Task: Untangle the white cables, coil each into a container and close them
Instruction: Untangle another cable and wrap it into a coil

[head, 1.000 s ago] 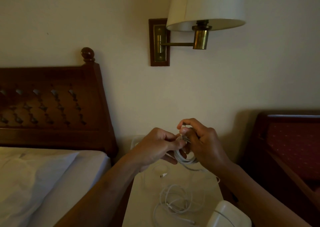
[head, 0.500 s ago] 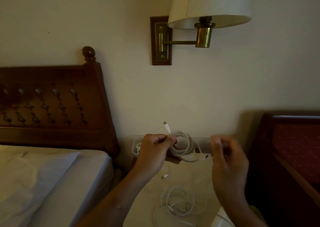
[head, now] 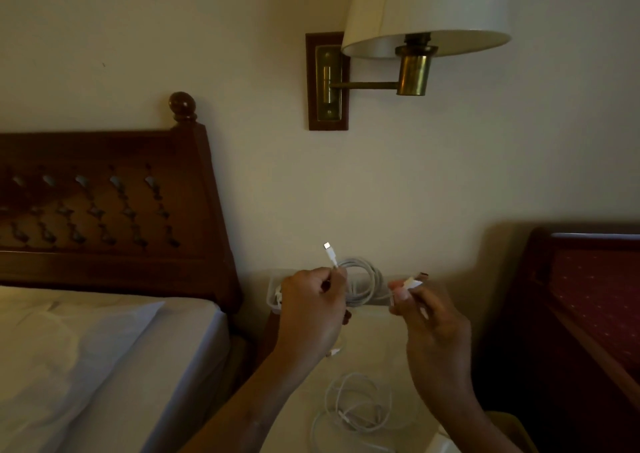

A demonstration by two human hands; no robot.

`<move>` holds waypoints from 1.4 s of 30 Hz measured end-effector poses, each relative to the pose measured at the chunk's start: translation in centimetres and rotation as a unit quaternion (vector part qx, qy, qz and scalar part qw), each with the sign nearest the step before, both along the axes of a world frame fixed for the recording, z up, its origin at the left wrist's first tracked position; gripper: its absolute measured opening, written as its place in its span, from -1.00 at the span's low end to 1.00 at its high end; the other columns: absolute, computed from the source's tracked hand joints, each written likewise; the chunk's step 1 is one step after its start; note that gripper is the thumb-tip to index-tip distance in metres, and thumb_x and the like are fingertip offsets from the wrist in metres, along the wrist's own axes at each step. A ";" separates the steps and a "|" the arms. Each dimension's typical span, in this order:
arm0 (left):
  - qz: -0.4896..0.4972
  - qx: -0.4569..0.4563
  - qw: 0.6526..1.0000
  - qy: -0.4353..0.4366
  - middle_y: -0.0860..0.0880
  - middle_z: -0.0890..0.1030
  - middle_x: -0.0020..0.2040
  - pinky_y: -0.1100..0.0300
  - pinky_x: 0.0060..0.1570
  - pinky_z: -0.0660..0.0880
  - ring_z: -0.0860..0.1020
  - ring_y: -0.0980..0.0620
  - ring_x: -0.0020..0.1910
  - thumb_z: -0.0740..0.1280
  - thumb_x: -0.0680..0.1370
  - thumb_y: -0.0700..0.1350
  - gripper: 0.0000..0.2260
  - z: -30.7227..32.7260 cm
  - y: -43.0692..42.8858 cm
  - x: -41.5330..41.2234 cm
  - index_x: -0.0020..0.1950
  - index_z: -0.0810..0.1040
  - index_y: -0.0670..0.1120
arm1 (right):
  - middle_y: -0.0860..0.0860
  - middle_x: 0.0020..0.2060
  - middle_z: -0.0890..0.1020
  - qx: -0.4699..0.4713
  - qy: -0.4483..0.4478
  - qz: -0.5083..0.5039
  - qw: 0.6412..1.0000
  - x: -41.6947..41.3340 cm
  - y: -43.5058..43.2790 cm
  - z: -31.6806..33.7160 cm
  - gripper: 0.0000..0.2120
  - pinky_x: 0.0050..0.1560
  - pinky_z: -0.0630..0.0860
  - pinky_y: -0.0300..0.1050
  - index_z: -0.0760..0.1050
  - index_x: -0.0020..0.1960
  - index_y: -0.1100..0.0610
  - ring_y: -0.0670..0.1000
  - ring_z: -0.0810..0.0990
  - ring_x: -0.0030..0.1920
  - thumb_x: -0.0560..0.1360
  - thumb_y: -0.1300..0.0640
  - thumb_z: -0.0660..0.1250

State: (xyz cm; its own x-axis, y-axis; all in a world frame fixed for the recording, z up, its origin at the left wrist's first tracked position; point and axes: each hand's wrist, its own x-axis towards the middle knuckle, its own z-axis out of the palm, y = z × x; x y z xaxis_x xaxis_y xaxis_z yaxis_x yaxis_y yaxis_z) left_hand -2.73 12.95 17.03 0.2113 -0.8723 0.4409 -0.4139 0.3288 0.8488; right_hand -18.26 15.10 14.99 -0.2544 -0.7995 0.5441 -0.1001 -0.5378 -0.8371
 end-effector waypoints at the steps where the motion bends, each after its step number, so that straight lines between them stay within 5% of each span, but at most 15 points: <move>1: 0.018 -0.014 0.999 -0.031 -0.16 0.58 -0.46 -0.15 -0.39 0.58 0.62 -0.10 -0.49 0.31 0.68 -0.09 -0.62 0.0 -0.1 -0.2 -0.28 0.60 -0.26 | -0.10 -0.07 0.64 -0.032 0.039 -0.006 0.999 0.1 0.1 0.1 -0.92 -0.05 0.57 -0.30 0.66 0.00 0.09 -0.05 0.65 -0.02 0.55 0.18 0.38; 7: 0.041 -0.076 0.988 -0.125 -0.09 0.53 -0.47 -0.13 -0.35 0.46 0.50 -0.07 -0.50 0.30 0.68 -0.10 -0.63 0.1 0.5 -1.1 -0.32 0.55 -0.16 | -0.15 -0.19 0.69 -0.083 0.140 -0.051 0.985 -0.1 -0.4 2.1 -0.86 -0.23 0.54 -0.41 0.72 0.00 0.15 -0.15 0.68 -0.20 0.44 0.25 0.53; 13: 0.053 -0.103 0.987 -0.109 -0.06 0.48 -0.49 -0.09 -0.40 0.40 0.46 -0.04 -0.51 0.33 0.67 -0.15 -0.63 0.1 0.9 -1.2 -0.34 0.49 -0.14 | -0.14 -0.29 0.71 0.032 0.092 -0.009 0.995 -0.6 -1.4 3.0 -0.96 -0.30 0.59 -0.32 0.69 -0.04 0.00 -0.14 0.69 -0.28 0.52 0.10 0.49; 19: 0.048 -0.134 0.980 -0.140 0.09 0.27 -0.52 0.22 -0.47 0.17 0.33 -0.01 -0.53 0.34 0.66 -0.19 -0.61 0.7 1.3 -1.7 -0.36 0.35 -0.06 | -0.02 -0.09 0.70 0.121 0.032 0.038 0.991 0.5 -1.5 2.3 -0.88 -0.10 0.69 -0.09 0.54 0.12 0.06 -0.09 0.71 -0.08 0.62 0.05 0.34; 25: 0.040 -0.122 0.984 -0.121 0.07 0.35 -0.51 0.17 -0.51 0.24 0.41 -0.07 -0.50 0.30 0.69 -0.13 -0.64 -0.3 1.3 -2.1 -0.32 0.41 -0.04 | -0.15 -0.26 0.68 0.015 0.113 -0.057 0.992 0.9 -1.3 2.1 -0.95 -0.28 0.58 -0.38 0.60 0.01 0.02 -0.23 0.68 -0.20 0.57 0.14 0.42; 28: -0.007 -0.065 0.996 -0.055 -0.07 0.54 -0.45 -0.02 -0.45 0.49 0.53 -0.04 -0.51 0.29 0.70 -0.08 -0.70 -0.4 1.1 -1.9 -0.21 0.56 -0.11 | -0.17 -0.26 0.69 -0.020 0.118 -0.060 0.991 0.6 -1.5 1.8 -0.92 -0.30 0.61 -0.32 0.65 -0.02 0.07 -0.21 0.69 -0.24 0.55 0.22 0.45; 32: -0.139 0.056 0.982 0.118 -0.31 0.57 -0.36 -0.13 -0.42 0.61 0.58 -0.39 -0.44 0.29 0.70 -0.12 -0.76 0.5 0.9 -1.1 -0.11 0.57 -0.21 | -0.14 -0.07 0.75 -0.037 0.056 0.003 0.998 -0.2 -1.9 1.6 -0.84 -0.13 0.68 -0.20 0.71 -0.01 0.10 -0.14 0.74 -0.07 0.53 0.33 0.44; 36: -0.119 0.060 0.983 0.129 -0.39 0.53 -0.36 -0.11 -0.48 0.55 0.54 -0.41 -0.48 0.28 0.71 -0.11 -0.74 1.1 1.0 -0.9 -0.06 0.54 -0.28 | -0.02 0.08 0.73 0.031 0.039 0.097 0.994 -0.8 -2.2 1.9 -0.84 -0.03 0.71 0.09 0.70 0.05 0.09 0.02 0.73 0.07 0.57 0.28 0.40; 42: -0.069 0.016 0.993 0.089 -0.22 0.55 -0.42 -0.17 -0.48 0.58 0.56 -0.26 -0.52 0.27 0.71 -0.08 -0.75 1.2 1.7 -2.1 -0.09 0.53 -0.21 | -0.05 0.13 0.70 0.055 0.095 0.068 0.992 -1.2 -1.6 3.5 -0.93 0.01 0.69 -0.04 0.72 -0.04 0.09 -0.11 0.71 0.08 0.51 0.22 0.48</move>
State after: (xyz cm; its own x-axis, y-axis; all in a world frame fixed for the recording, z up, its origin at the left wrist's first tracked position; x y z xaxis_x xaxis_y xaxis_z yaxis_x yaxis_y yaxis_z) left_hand -4.85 14.68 18.21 0.1617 -0.9116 0.3781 -0.2085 0.3429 0.9159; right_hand -19.42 13.53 18.50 -0.0420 -0.8764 0.4798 -0.1946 -0.4638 -0.8643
